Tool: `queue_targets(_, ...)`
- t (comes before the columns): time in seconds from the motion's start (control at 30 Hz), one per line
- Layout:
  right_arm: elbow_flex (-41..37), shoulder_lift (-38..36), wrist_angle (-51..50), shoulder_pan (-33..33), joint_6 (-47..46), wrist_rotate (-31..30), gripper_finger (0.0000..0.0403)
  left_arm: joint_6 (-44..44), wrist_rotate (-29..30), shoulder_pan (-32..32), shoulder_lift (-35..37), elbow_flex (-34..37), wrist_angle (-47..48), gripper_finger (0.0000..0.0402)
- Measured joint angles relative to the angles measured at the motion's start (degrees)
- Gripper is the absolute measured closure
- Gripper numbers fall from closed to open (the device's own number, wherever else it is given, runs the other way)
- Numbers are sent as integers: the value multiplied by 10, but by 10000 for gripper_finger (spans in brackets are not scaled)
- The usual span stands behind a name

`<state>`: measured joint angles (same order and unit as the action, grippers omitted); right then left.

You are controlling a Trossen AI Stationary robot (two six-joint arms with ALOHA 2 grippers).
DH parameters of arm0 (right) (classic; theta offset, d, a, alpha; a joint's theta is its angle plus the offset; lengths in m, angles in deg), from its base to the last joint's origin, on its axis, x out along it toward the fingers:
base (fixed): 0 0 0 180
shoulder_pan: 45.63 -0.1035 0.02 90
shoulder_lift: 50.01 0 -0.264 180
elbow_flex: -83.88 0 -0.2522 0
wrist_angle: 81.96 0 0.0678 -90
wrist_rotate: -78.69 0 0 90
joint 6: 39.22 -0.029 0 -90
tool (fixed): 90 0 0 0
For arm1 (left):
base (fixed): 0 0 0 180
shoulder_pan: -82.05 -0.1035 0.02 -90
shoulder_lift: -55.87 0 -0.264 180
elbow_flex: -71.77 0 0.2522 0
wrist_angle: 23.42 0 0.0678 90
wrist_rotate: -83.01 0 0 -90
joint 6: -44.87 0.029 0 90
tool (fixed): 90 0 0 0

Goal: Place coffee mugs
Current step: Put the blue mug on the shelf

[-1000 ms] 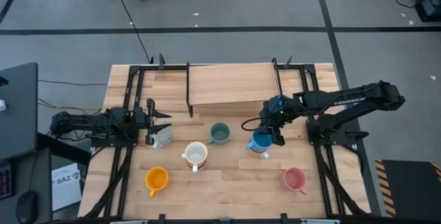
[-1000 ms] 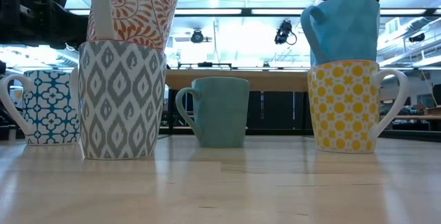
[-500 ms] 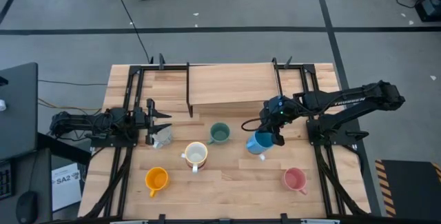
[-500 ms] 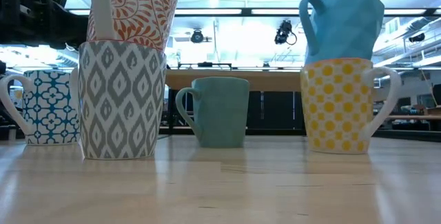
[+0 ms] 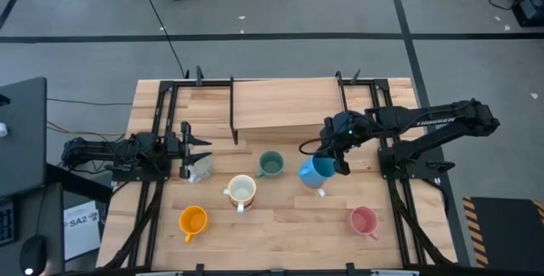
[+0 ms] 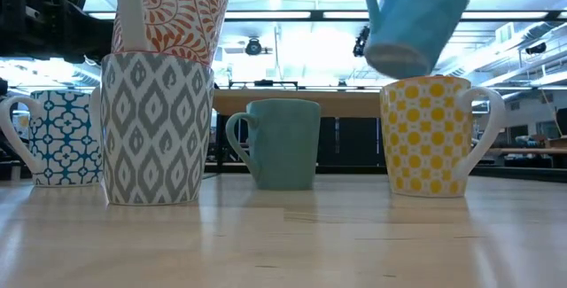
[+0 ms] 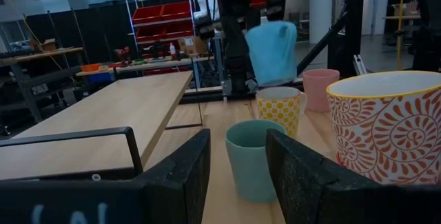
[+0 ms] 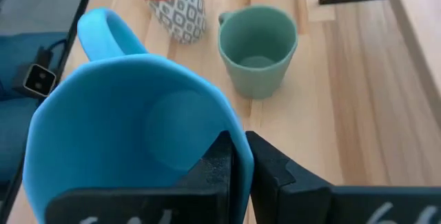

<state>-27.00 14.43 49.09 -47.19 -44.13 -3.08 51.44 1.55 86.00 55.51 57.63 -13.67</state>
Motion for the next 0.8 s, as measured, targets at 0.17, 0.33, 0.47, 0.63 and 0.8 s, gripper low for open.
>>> queue_targets(0.17, 73, 0, -46, 13, 18, -14, 370, 0, 0, 0, 0, 0, 0, 253)
queue_targets(0.33, 164, 0, -113, 45, 75, -53, 370, 0, 0, 0, 0, 0, 0, 253)
queue_targets(0.47, 231, 0, -160, 85, 126, -72, 370, 0, 0, 0, 0, 0, 0, 253)
queue_targets(0.63, 297, 0, -176, 152, 199, -86, 370, 0, 0, 0, 0, 0, 0, 253)
queue_targets(0.8, 341, 12, -172, 234, 257, -104, 370, 0, 0, 0, 0, 0, 0, 253)
